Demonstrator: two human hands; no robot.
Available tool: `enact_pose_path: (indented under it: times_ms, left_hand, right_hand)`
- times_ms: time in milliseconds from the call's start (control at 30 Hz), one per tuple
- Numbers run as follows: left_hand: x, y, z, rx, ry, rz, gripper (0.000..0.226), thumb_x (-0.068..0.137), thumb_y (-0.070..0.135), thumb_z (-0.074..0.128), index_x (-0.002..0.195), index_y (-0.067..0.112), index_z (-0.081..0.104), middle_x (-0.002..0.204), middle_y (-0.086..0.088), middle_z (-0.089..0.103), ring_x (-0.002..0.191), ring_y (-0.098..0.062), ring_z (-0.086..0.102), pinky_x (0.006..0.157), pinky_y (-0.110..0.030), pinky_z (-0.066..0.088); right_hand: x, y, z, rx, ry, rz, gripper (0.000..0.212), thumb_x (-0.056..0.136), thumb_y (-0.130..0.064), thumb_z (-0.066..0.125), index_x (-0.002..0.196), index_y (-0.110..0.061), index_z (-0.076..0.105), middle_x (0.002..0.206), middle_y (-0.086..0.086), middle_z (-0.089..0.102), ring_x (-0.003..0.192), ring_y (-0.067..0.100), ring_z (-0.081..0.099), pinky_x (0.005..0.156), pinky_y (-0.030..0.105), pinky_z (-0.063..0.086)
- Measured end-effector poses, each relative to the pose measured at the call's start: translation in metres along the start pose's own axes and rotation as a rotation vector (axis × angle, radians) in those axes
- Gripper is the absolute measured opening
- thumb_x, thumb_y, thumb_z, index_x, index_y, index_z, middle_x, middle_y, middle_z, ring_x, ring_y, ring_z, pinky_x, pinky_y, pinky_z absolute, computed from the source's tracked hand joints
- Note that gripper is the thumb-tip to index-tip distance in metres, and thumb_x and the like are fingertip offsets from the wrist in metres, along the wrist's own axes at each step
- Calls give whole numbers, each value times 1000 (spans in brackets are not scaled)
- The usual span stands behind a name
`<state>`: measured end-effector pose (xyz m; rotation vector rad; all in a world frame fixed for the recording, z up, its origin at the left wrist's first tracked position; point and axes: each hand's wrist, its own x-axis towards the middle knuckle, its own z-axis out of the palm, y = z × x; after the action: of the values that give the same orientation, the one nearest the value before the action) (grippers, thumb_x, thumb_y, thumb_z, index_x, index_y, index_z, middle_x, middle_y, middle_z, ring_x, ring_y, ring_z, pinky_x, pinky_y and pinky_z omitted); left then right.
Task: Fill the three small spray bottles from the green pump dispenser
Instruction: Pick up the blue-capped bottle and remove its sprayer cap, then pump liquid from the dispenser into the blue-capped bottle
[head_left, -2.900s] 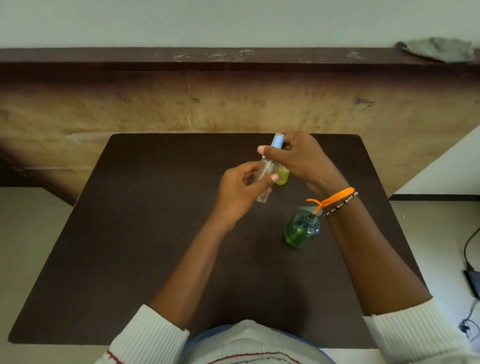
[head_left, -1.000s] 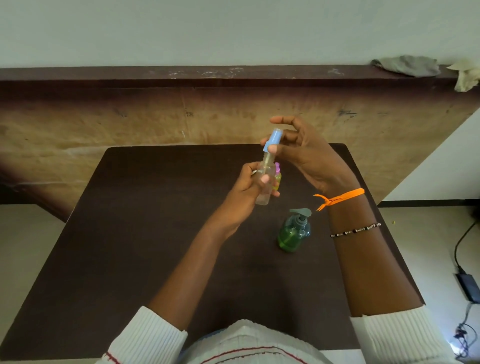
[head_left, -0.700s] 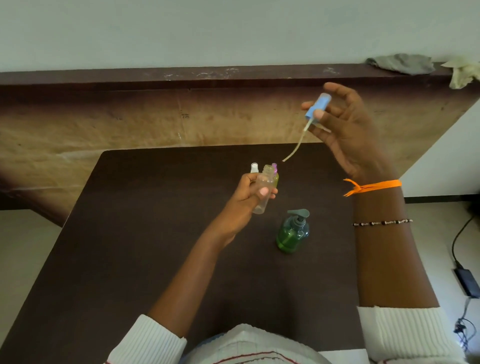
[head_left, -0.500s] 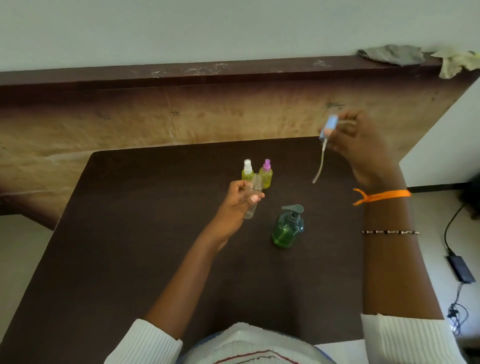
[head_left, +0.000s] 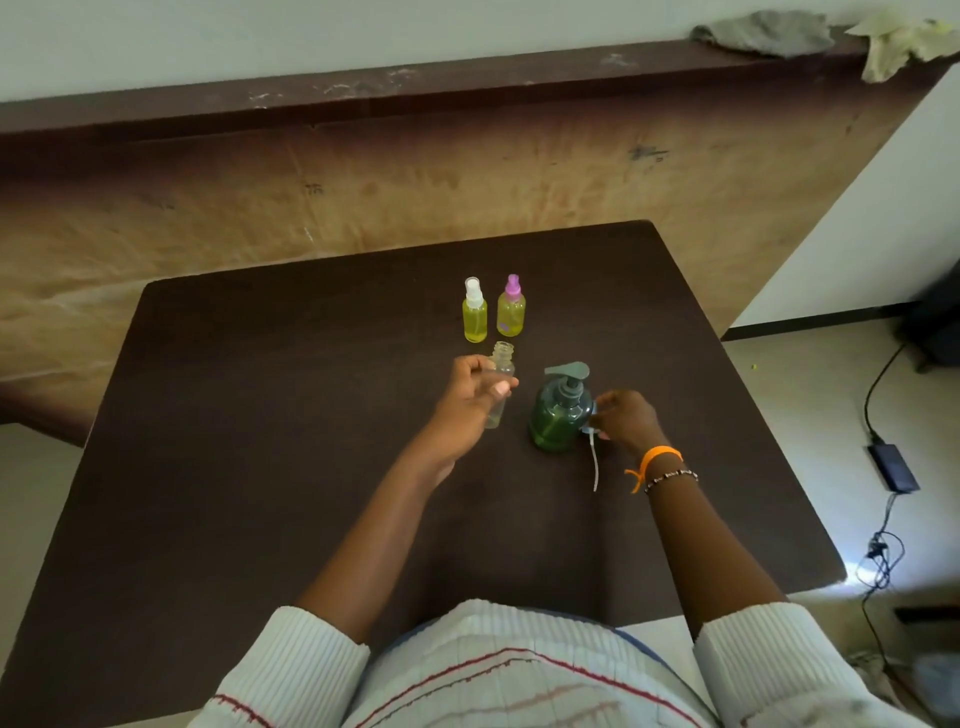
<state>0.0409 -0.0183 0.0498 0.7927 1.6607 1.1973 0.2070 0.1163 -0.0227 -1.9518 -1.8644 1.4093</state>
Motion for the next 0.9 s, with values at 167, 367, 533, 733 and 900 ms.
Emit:
enact_pose_path:
  times_ms: [167,367,533,733,900]
  left_hand:
    - [0,-4,0,4,-9,-14,21,98,16,46,115,20,34,109,10,63,121,-18,52,98,-40,40]
    - [-1,-4,0,0,-4,-34,22,97,17,48,113,22,34,114,7,62,120,-18,52,94,-36,41]
    - [-3,-7,0,33,-8,-42,26,92,13,56,113,20,42,124,2,59,116,-11,51,86,-25,43]
    - [-1,-3,11,66,23,-8,30,87,4,60,112,13,45,115,0,56,94,-3,52,73,-15,40]
    - [-1,-5,10,60,49,3,31,85,3,62,109,16,46,112,3,56,100,-4,53,77,-12,40]
  right_hand:
    - [-3,6,4,33,11,6,20,84,-10,71,104,-4,69,101,16,68,89,21,61,92,38,54]
    - [-4,-6,-16,154,1,20,26,96,-16,57,70,-14,59,89,16,61,84,24,58,87,39,54]
    - [-11,-26,-30,197,17,-83,25,100,-24,48,102,-6,66,92,9,63,84,19,57,82,39,51]
    - [-24,-73,-21,429,-20,-179,33,104,-31,38,93,-12,64,79,-1,62,68,8,52,63,22,40]
    - [-10,-53,-27,49,151,-211,24,98,-20,49,98,-8,69,98,11,67,94,24,58,83,32,43]
